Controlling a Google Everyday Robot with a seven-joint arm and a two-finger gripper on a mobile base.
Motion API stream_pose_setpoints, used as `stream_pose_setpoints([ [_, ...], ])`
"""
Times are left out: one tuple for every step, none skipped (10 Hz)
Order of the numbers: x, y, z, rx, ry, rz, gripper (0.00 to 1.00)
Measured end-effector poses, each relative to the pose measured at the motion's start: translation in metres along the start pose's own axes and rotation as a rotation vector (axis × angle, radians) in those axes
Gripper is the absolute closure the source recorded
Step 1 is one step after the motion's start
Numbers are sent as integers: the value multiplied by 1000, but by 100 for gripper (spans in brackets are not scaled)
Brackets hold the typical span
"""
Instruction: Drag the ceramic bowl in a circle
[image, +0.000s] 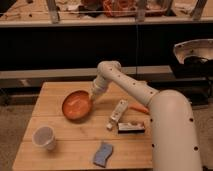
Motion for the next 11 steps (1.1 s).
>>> stream_pose_setpoints([
  [-7, 24, -8, 0, 10, 42, 97],
  [-15, 37, -13, -1, 14, 66, 97],
  [-27, 50, -19, -4, 21, 92, 97],
  [-50, 65, -26, -10, 26, 126, 97],
  [-75, 72, -30, -15, 27, 150, 97],
  [-96, 70, -31, -14, 23, 156, 97],
  [-109, 67, -31, -14, 18, 155, 97],
  [-128, 57, -27, -13, 4, 136, 97],
  [-136, 45, -22, -14, -10, 110, 97],
  [-138, 33, -18, -14, -19, 85, 97],
  [-136, 16, -10, -14, -31, 50, 97],
])
